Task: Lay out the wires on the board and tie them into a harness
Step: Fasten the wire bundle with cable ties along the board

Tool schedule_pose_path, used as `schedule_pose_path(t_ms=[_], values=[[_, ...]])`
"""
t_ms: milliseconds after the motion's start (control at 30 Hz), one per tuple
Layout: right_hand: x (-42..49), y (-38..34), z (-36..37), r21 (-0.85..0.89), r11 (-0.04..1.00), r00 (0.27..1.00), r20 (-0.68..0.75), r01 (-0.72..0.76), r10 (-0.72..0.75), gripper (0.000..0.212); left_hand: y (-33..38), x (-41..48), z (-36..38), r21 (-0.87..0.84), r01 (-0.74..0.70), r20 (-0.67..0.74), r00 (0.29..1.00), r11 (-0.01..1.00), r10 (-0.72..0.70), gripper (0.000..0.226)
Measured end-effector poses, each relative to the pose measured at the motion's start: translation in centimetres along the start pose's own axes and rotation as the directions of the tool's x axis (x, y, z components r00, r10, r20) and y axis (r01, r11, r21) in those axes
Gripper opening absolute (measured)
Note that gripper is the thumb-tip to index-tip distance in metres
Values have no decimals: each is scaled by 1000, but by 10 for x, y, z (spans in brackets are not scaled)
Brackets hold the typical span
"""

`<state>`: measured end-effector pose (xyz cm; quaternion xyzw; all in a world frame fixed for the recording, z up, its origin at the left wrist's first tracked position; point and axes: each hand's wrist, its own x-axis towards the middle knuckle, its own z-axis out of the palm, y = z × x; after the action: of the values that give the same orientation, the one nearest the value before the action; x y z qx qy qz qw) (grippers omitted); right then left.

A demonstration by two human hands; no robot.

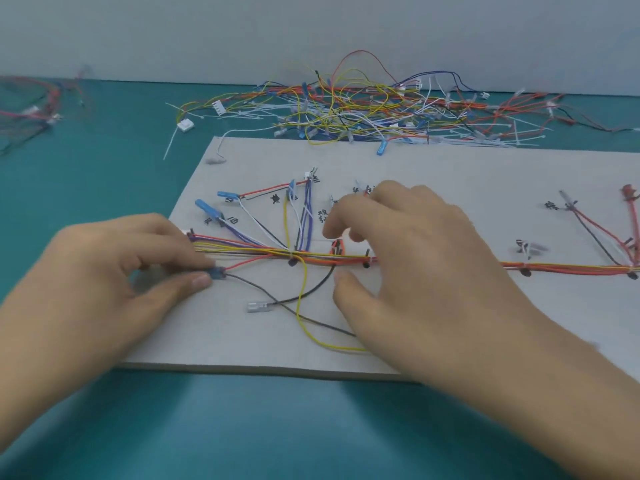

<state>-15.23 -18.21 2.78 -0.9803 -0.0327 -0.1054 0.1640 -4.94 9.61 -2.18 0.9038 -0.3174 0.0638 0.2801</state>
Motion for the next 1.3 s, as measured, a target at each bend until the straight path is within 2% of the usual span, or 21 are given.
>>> schedule_pose_path(t_ms=[67,100,167,200,267,333,400,467,567,600,633,700,767,867,933,1033,1133,1200,1300], values=[[11,-2,5,-47,999,1000,7,18,-18,29,0,7,3,67,-59,-4,998,996,60,11],[17,-2,8,-52,998,1000,6,20,-20,28,1,9,5,104,-84,-3,996,991,85,13],[26,1,13,-24,1000,1000,-15,-3,3,25,-1,10,7,170,-80,-30,996,982,86,35],[28,3,16,-2,1000,999,-30,-19,19,24,-4,10,8,160,-59,-64,996,985,70,36],[28,7,21,43,998,998,-49,-42,44,21,-7,10,9,10,12,-113,993,1000,-11,22],[26,10,25,87,995,996,-69,-52,58,19,-7,11,8,-235,104,-132,982,967,-137,42],[24,9,25,135,990,992,-119,-37,53,18,-6,14,6,-390,108,-123,978,915,-168,54],[23,8,25,183,983,985,-166,-16,47,14,-2,15,4,-382,98,-64,989,919,-132,53],[21,11,26,221,975,982,-184,6,36,11,1,11,4,-114,88,35,996,990,-85,48],[21,13,25,240,971,982,-186,15,31,9,-1,10,6,-133,136,74,989,982,-127,47],[21,15,25,263,964,981,-190,26,26,7,-3,11,8,-237,193,93,980,952,-176,49],[21,18,24,307,951,979,-202,41,23,7,-16,14,12,-380,292,60,955,878,-291,57],[20,19,25,333,941,979,-202,51,18,7,-24,13,13,-329,307,8,947,893,-322,65],[20,18,25,345,936,980,-200,63,8,6,-38,10,13,-69,283,20,959,957,-283,65],[20,19,25,345,936,980,-200,69,2,6,-45,13,12,100,221,7,975,970,-222,52],[20,20,25,346,935,980,-198,72,-2,7,-43,18,10,231,142,-42,990,962,-136,26],[21,20,24,344,936,979,-203,73,-2,7,-27,20,4,351,86,33,994,933,-104,20],[20,20,24,343,936,979,-204,75,-4,6,-22,27,-3,422,-28,56,998,906,4,28],[19,18,25,350,933,981,-195,78,-8,7,-19,41,-6,379,-245,166,967,893,195,16]])
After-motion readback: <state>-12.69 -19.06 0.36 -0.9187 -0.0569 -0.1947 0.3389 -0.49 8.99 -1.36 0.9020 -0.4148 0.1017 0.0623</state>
